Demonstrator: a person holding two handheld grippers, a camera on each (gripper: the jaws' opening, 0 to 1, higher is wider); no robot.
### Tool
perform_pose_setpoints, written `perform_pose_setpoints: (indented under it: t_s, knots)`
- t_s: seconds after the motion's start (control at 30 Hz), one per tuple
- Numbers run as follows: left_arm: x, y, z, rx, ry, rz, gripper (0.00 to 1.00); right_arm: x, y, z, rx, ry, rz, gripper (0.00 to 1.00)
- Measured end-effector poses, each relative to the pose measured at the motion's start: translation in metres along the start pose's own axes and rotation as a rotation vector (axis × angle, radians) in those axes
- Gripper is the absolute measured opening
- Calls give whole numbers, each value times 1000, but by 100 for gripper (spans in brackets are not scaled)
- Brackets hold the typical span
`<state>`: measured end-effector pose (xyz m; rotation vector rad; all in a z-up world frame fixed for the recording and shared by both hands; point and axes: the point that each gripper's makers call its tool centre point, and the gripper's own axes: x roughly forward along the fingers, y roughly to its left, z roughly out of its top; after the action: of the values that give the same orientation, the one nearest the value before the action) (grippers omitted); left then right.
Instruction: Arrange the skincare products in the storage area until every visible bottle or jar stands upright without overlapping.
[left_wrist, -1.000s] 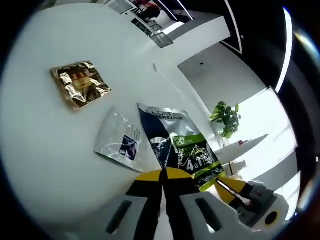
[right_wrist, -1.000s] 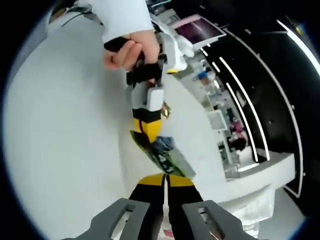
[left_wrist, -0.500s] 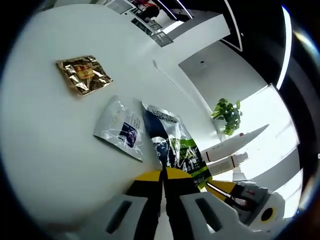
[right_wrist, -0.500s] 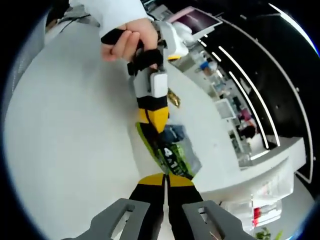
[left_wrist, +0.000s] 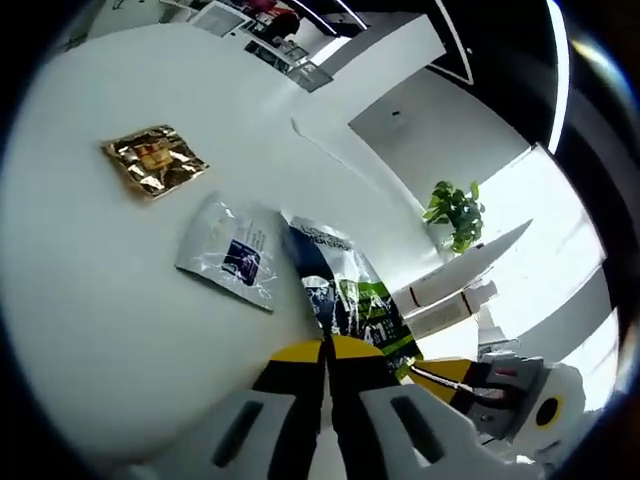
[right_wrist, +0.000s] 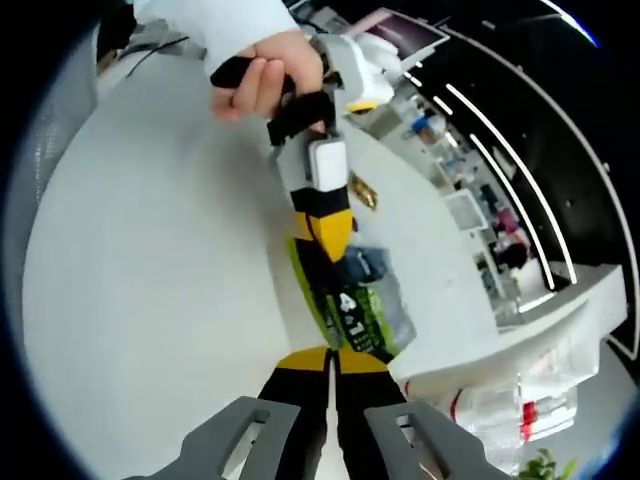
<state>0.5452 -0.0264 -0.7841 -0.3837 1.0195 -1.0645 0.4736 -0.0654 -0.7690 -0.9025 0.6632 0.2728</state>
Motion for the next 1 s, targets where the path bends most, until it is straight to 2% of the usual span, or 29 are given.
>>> perform_pose_setpoints:
  t_s: [0.1,0.7,1.0]
  knots:
    - [0,-1,-4,10,7,1,0,-1,1,-3,25,6,4,0]
    - [5,-7,-13,47,28,4,0,-7,8,-15,54,39,54,0]
    - [4,-10,-16,68,35,8,0,-9,8,-18,109,44,63,0]
